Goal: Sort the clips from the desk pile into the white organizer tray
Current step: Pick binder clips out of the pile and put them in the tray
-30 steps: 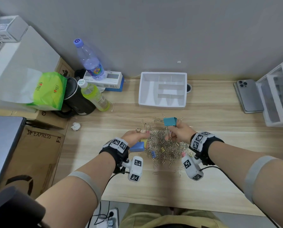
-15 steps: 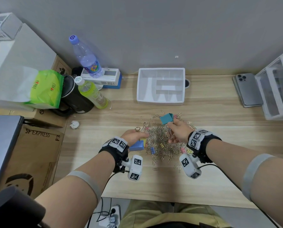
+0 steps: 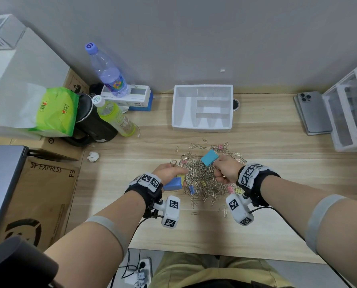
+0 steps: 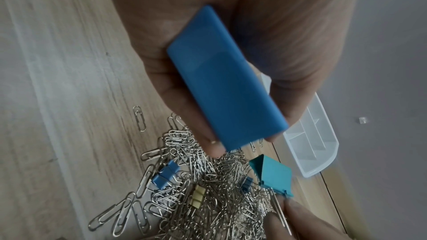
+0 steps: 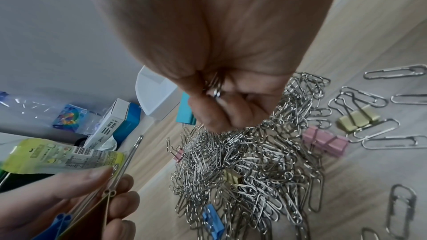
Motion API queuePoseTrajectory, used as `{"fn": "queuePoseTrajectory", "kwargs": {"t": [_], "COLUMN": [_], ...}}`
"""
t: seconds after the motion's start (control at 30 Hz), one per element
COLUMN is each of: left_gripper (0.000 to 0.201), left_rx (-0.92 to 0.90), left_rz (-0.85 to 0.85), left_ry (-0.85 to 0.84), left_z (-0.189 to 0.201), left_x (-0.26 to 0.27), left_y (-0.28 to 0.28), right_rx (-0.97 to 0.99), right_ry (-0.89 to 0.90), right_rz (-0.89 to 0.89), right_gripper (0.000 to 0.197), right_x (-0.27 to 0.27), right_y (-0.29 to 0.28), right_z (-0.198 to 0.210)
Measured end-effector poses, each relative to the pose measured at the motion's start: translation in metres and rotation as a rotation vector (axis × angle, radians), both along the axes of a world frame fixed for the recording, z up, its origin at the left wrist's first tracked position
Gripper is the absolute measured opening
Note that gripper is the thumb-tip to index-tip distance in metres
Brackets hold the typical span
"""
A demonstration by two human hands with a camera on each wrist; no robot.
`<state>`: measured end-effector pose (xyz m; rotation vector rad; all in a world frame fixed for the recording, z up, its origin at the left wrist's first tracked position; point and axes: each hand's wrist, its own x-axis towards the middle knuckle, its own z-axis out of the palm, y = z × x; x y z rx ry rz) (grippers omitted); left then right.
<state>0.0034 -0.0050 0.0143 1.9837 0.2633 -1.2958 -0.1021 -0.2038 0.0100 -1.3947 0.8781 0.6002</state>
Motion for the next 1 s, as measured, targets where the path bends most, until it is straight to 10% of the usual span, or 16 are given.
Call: {"fn": "queuePoseTrajectory", "kwargs": {"t": [0.17,0.3,0.47,1.0], "left_gripper": [0.094,0.037,0.016,0.058], "left_rx": [0.007,-0.038,-0.048,-0.042], "left_rz": [0.022,0.036,-0.033,-0.396], "left_ry": [0.031,0.033,-0.046,-0.359], "left_z": [-0.011,0.017,0.029,0.082], "left_x": [0.003,0.004,0.010,0.081], "left_y": [0.000,-0.007,-0.017,-0.119], "right_rx": [0.037,0.013,-0.117,-0.653], "right_ry": [0.033,-0.007,-0.049,-0.229], "right_rz": [0.000,-0.019,0.126,0.025], "right_gripper": [0.014,0.015,0.026,0.040], "right_x": [0.001,0.002,0.003,0.074], "right_y": [-0.004,-0.006,-0.017,-0.100], "right_z": [0.009,0.009,0.020,0.079]}}
